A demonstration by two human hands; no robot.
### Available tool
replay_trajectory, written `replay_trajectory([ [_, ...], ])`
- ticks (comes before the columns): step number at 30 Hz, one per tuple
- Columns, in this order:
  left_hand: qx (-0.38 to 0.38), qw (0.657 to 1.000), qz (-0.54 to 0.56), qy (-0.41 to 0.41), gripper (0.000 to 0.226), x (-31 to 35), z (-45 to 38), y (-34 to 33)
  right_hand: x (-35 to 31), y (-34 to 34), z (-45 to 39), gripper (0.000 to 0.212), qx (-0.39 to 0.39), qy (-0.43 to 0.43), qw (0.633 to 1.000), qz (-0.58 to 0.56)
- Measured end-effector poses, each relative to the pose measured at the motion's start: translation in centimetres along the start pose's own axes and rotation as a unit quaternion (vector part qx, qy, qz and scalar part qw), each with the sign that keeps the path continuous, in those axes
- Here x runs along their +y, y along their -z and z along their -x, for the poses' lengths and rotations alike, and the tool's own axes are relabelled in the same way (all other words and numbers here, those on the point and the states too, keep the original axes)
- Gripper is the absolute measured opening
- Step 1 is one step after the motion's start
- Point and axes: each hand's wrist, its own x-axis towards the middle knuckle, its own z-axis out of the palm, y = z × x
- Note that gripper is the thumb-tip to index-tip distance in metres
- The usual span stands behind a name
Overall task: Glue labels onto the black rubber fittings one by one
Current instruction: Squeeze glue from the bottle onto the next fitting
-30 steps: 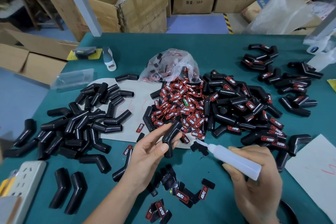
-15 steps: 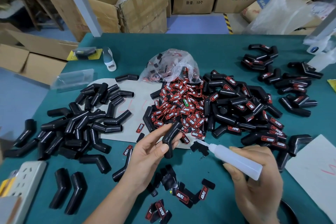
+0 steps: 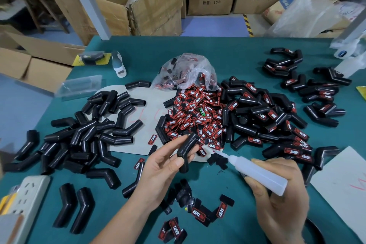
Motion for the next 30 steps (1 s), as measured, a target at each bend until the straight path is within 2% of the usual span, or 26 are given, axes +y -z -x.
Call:
replay_trajectory([
  [16,0.000,1.000,0.008,0.007,0.055,0.22,0.08,0.18,0.23,0.14,0.21,0.029,-0.045,0.011,0.999,0.000],
  [30,0.011,1.000,0.021,0.007,0.056,0.47,0.05,-0.48,0.05,0.14,-0.02,0.026,-0.026,0.014,1.000,0.009],
])
